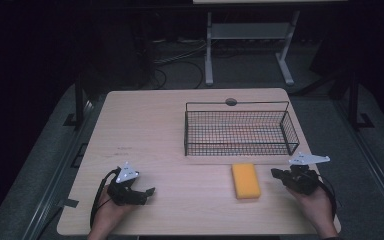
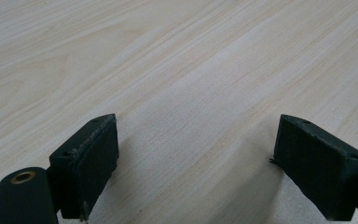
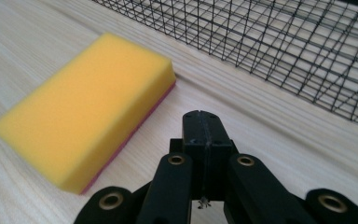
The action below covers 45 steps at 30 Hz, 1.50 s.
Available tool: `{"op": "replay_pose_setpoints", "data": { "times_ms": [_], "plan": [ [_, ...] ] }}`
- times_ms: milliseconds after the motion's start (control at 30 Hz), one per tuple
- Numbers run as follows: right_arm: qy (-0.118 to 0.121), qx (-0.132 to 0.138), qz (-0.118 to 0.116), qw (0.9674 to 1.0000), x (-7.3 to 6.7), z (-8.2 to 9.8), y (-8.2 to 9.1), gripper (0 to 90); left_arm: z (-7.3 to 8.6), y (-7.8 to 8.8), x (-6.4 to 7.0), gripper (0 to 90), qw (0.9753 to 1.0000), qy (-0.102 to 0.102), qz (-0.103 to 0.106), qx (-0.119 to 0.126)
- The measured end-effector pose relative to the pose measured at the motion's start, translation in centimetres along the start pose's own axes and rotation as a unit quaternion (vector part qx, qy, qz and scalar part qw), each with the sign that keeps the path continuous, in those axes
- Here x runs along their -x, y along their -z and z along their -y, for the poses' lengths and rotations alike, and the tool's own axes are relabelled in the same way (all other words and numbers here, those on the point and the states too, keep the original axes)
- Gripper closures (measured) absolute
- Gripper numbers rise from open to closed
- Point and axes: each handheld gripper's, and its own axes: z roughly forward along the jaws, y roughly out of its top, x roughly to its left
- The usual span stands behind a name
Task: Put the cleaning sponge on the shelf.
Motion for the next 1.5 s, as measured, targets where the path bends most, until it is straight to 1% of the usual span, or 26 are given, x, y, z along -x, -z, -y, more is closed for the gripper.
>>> {"op": "replay_pose_setpoints", "data": {
  "times_ms": [133, 167, 300, 567, 667, 967, 1267, 1500],
  "plan": [
    [0.008, 0.001, -0.008, 0.9999, -0.2, -0.6, -0.2, 89.4, 0.0, 0.0, 0.0, 13.1, 1.0, 0.001, 0.0, 0.0],
    [0.012, 0.005, -0.01, 0.9999, -0.2, -0.7, -0.3, 89.4, 0.0, 0.0, 0.0, 13.1, 1.0, 0.001, 0.0, 0.0],
    [0.012, 0.005, -0.02, 0.9997, -0.1, -1.1, -0.5, 89.4, 0.0, 0.0, 0.0, 13.1, 1.0, 0.001, 0.0, 0.0],
    [0.019, 0.003, -0.022, 0.9996, -0.1, -1.8, -1.2, 89.4, 0.0, 0.0, 0.0, 13.1, 1.0, -0.001, -0.001, -0.001],
    [0.017, 0.0, -0.023, 0.9996, -0.1, -1.9, -1.5, 89.4, 0.0, 0.0, 0.1, 13.1, 1.0, 0.003, 0.0, 0.002],
    [0.019, -0.009, -0.027, 0.9994, -0.3, -2.7, -2.9, 89.5, 0.0, 0.0, 0.0, 13.1, 1.0, 0.001, 0.0, 0.001],
    [0.018, -0.013, -0.035, 0.9991, -0.6, -3.3, -4.0, 89.5, 0.0, 0.0, 0.0, 13.1, 1.0, 0.001, -0.001, 0.001],
    [0.023, -0.016, -0.036, 0.999, -1.1, -3.7, -4.7, 89.6, 0.0, 0.0, 0.0, 13.0, 1.0, 0.001, 0.0, 0.0]
  ]
}}
